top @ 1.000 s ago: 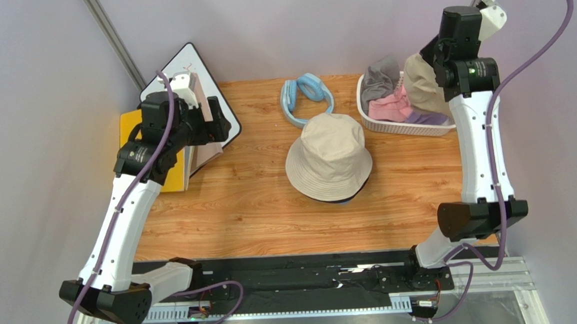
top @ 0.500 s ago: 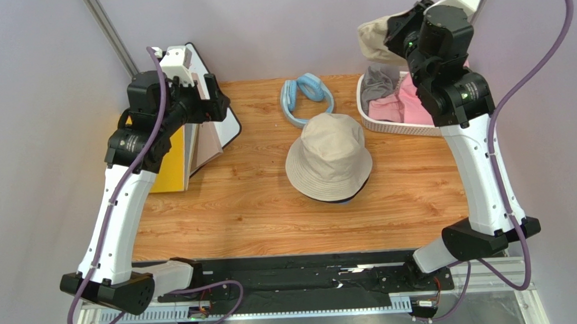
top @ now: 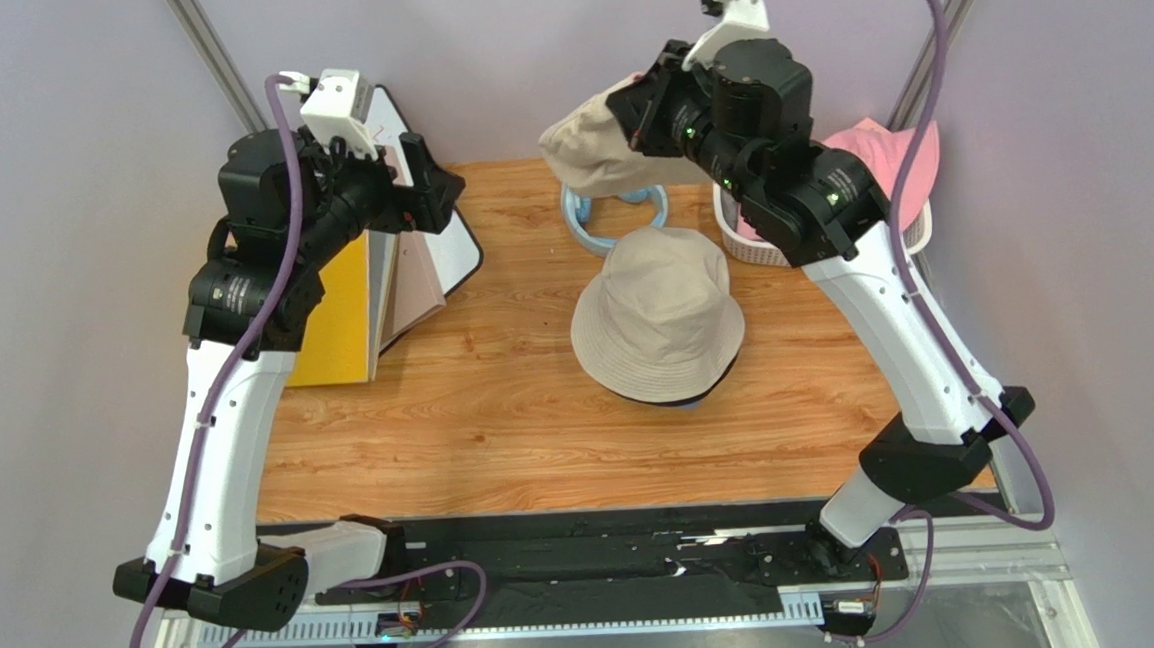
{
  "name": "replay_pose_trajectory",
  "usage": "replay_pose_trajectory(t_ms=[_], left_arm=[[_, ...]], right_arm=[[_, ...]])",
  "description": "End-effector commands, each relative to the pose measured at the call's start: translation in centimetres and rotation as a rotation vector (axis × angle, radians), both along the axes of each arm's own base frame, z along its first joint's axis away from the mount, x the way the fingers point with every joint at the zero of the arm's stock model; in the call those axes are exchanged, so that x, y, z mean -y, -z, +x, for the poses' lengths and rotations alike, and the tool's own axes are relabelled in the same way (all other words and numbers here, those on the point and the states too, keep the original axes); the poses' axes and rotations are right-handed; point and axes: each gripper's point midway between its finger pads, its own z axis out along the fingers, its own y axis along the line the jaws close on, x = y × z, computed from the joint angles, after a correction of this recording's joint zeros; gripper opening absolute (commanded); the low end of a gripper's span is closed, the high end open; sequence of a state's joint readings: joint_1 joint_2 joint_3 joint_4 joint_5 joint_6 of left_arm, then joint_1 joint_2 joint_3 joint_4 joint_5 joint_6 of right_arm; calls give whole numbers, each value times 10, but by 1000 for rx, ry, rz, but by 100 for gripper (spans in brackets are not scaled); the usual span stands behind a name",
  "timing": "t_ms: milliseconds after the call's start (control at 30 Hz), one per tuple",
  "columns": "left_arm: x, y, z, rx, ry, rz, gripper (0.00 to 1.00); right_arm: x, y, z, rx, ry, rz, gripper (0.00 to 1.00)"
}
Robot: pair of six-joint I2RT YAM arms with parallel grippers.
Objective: Stack the hats
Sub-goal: Stack the hat on the hat.
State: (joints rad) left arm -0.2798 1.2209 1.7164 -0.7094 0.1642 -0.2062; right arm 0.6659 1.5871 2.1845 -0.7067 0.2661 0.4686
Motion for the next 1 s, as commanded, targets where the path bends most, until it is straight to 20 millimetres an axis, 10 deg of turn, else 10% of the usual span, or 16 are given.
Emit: replay_pose_trajectory(t_ms=[0,233,500,967], left_arm=[[19,-38,-8,132,115,23,99],[62,-67,-26,198,364,-31,99],[102,-52,-34,119,555,-99,99],[110,-44,-41,92,628,-117,99]], right_arm=[[-33,-2,-24,17,-225,-53,0],[-53,16,-61,-9,-475,-150,0],[-60,35,-96,-59,-662,-188,0],[-58,60,-145,-197,-893,-229,0]])
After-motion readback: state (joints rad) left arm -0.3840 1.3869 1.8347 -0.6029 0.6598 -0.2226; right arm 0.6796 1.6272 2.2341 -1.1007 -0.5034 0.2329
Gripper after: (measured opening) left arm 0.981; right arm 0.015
